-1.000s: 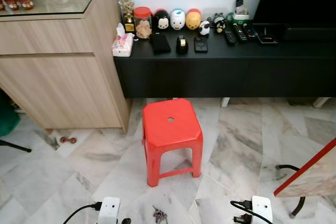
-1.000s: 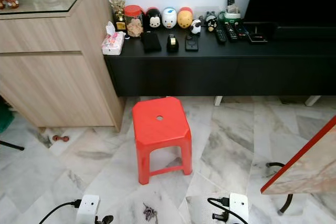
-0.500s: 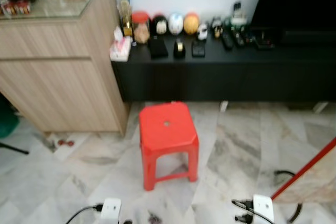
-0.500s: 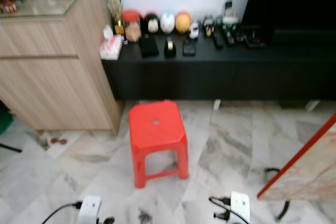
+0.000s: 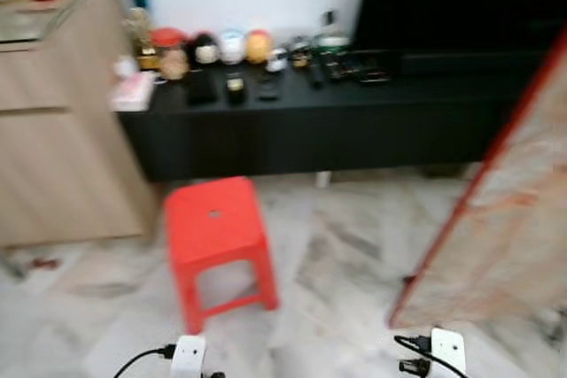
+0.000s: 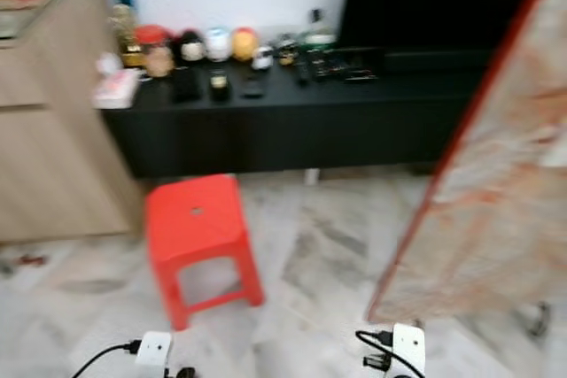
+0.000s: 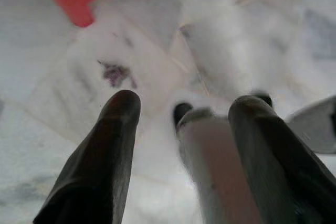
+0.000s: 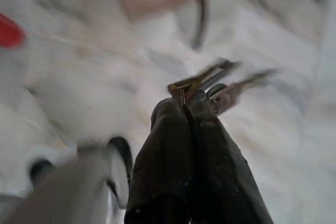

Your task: Hang keys on a hook

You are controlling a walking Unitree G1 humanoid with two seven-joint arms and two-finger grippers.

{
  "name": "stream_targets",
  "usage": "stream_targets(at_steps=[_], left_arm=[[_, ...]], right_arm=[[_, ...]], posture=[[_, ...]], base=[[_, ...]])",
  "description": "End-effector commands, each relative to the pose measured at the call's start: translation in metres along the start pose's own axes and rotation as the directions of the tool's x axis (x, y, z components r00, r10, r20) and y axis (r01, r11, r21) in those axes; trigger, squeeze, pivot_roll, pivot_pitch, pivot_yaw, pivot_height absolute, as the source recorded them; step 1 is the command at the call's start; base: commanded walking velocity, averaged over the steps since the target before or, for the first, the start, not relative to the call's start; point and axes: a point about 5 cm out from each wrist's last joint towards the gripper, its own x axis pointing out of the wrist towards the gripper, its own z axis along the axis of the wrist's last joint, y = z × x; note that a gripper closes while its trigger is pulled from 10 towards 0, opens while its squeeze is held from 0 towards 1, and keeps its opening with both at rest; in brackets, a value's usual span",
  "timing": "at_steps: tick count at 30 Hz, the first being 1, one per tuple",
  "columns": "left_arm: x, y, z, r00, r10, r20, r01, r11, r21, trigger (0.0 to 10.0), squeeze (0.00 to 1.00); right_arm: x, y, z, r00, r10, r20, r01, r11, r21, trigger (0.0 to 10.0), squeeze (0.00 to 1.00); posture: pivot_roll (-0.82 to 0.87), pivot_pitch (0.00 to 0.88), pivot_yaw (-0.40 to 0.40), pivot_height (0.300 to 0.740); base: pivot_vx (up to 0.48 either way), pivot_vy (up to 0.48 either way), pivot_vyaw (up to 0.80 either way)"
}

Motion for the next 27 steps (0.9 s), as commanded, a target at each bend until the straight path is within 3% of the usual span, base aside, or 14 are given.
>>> stream_targets(at_steps=[1,5,12,19,21,22,24,26,27], left_arm=[[0.0,-0.004,-0.004,1.0,-0.012,-0.021,0.013,1.0,0.013,10.0,0.0],[0.0,-0.005,-0.004,1.0,-0.013,-0.022,0.013,1.0,0.014,10.0,0.0],[0.0,-0.006,-0.005,1.0,-0.016,-0.025,0.016,1.0,0.011,10.0,0.0],[0.0,-0.007,-0.006,0.999,-0.02,-0.028,0.021,1.0,0.021,10.0,0.0],[0.0,-0.007,-0.006,0.999,-0.022,-0.028,0.022,0.999,0.024,10.0,0.0],[0.0,-0.007,-0.006,0.999,-0.022,-0.028,0.023,0.999,0.025,10.0,0.0],[0.0,-0.007,-0.006,0.999,-0.023,-0.028,0.023,0.999,0.025,10.0,0.0],[-0.001,-0.008,-0.007,0.999,-0.023,-0.028,0.024,0.999,0.024,10.0,0.0],[-0.001,-0.008,-0.007,0.999,-0.023,-0.028,0.024,0.999,0.024,10.0,0.0]], right_arm=[[0.001,-0.001,0.008,1.0,0.0,0.027,0.0,1.0,0.003,10.0,0.0],[0.001,0.0,0.013,0.996,0.016,0.088,-0.014,1.0,-0.013,10.0,0.0],[-0.002,-0.001,0.022,0.978,0.006,0.206,0.004,0.999,-0.052,10.0,0.0],[-0.007,0.0,0.037,0.929,0.026,0.369,0.066,0.97,-0.235,10.0,0.0],[-0.01,0.006,0.11,0.818,0.046,0.573,0.112,0.965,-0.237,10.0,0.0],[-0.019,0.01,0.156,0.724,0.047,0.688,0.142,0.966,-0.215,10.0,0.0],[-0.022,0.009,0.165,0.69,0.013,0.724,0.193,0.96,-0.201,10.0,0.0],[-0.033,0.002,0.194,0.609,-0.048,0.792,0.274,0.949,-0.153,10.0,0.0],[-0.033,0.002,0.194,0.609,-0.048,0.792,0.274,0.949,-0.153,10.0,0.0]], posture=[[-0.02,0.067,-0.013,0.74],[-0.02,0.067,-0.013,0.74],[-0.03,0.051,-0.013,0.74],[-0.04,0.02,-0.007,0.74],[-0.05,0.016,-0.007,0.74],[-0.05,0.012,-0.008,0.74],[-0.05,0.008,-0.01,0.74],[-0.04,0.002,-0.009,0.74],[-0.04,0.002,-0.009,0.74]], base=[[0.0,-0.435,0.0],[0.0,-0.344,0.0],[0.0,0.0,0.0],[0.0,0.0,0.0],[0.0,0.0,0.0],[0.0,0.0,0.0],[0.0,0.0,0.0],[0.0,0.0,0.0],[0.0,0.0,0.0]])
